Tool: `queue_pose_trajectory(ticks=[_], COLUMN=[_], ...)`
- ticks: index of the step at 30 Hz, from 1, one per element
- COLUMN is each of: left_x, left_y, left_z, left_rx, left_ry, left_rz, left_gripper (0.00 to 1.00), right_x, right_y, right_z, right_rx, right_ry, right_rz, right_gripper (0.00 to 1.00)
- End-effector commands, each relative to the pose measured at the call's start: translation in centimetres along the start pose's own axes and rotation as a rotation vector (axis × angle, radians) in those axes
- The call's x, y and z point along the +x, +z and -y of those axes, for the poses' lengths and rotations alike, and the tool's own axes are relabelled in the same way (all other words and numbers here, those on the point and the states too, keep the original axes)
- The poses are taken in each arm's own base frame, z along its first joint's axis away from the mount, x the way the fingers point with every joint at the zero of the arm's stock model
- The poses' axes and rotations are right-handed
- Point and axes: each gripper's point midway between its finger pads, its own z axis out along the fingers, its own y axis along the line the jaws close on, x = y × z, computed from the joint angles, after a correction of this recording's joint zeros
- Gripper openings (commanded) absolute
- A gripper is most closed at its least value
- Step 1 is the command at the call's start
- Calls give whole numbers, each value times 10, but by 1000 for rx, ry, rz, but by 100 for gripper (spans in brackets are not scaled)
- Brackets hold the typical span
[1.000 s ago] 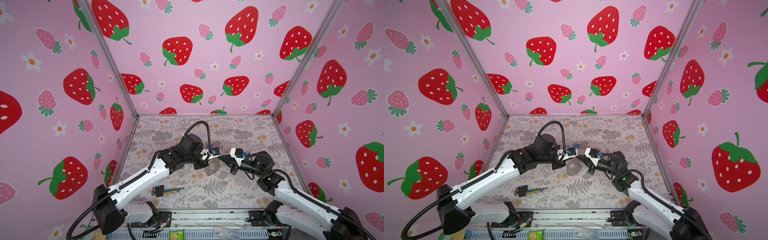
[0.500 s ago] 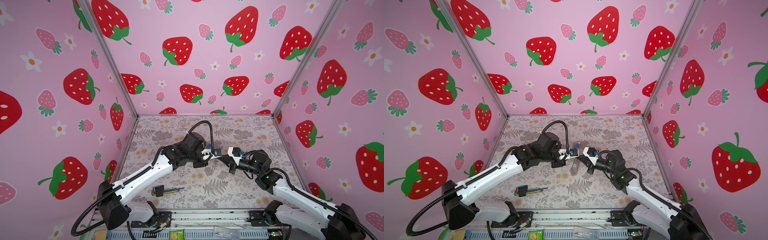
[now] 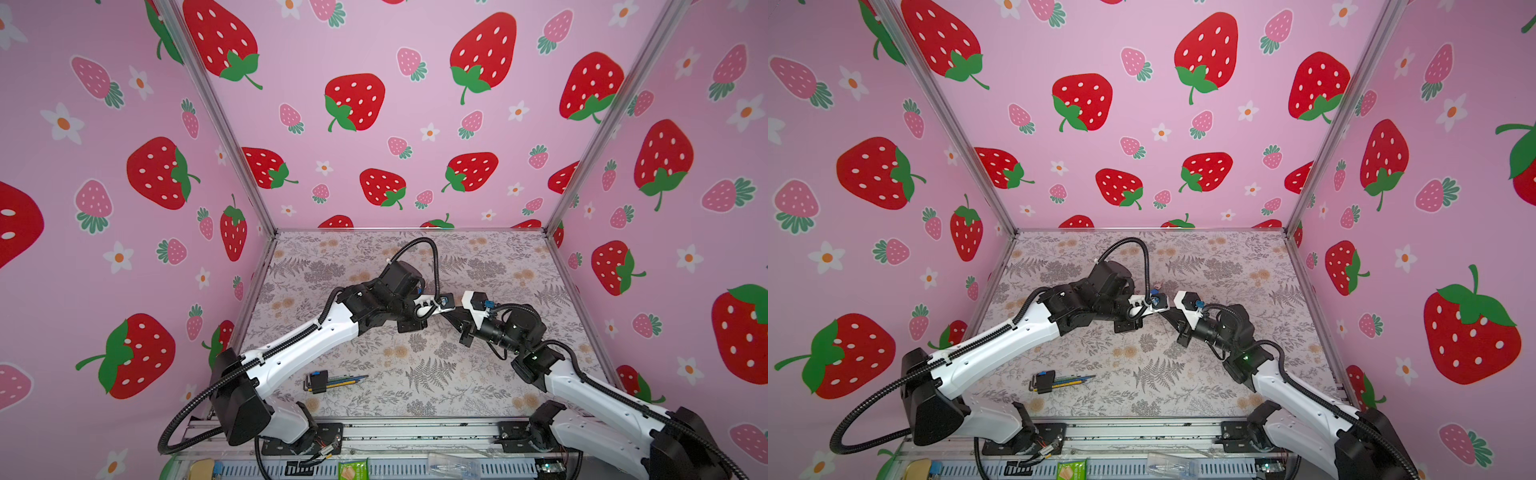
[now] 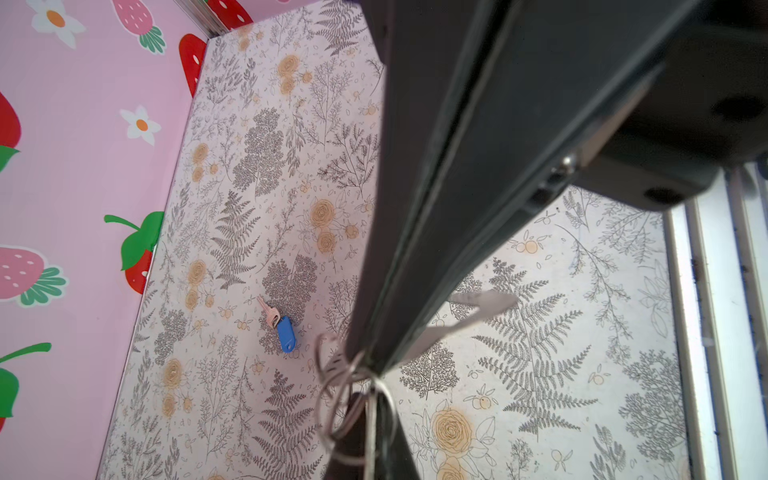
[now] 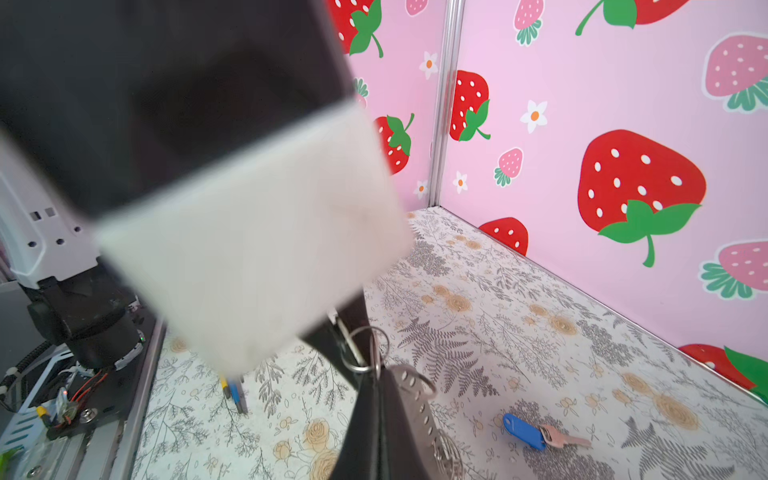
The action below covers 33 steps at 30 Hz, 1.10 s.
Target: Put the keys on the keyring
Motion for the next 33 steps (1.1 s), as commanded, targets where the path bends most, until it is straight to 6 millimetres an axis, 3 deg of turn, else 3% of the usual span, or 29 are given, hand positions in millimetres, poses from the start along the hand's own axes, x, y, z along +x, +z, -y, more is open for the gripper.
queue_pose_trajectory(ticks=[1,7,15,20,26,30,33], left_x=[-13,-2,-2,-6,-37,-62,-81], left_y=[-16,-16,-11,-1,36,65,88], left_z=[-17,-20,-27,-27,-29,-36,-40], left_rx=[-65,-73,-78,-62,-59,-27,3], left_ry=[46,74,79,-36,-220,-325,-388], left_rz=[4,-68,-104,-84,-17,30,93], left_gripper=[0,0,0,0,0,0,0], right_x=[-1,-1,25,30,7,-1,-5], right_y=[-9,-17,-10,-16,-72,-122,-147], right_z=[3,7,8,26,81,113,122], right_rx=[33,51,22,141,568,877,1004], right_ry=[-13,-42,-38,-31,-64,-75,-78], right_rz=[13,2,-106,-114,-38,-61,-83], right_gripper=[0,0,0,26,45,50,51])
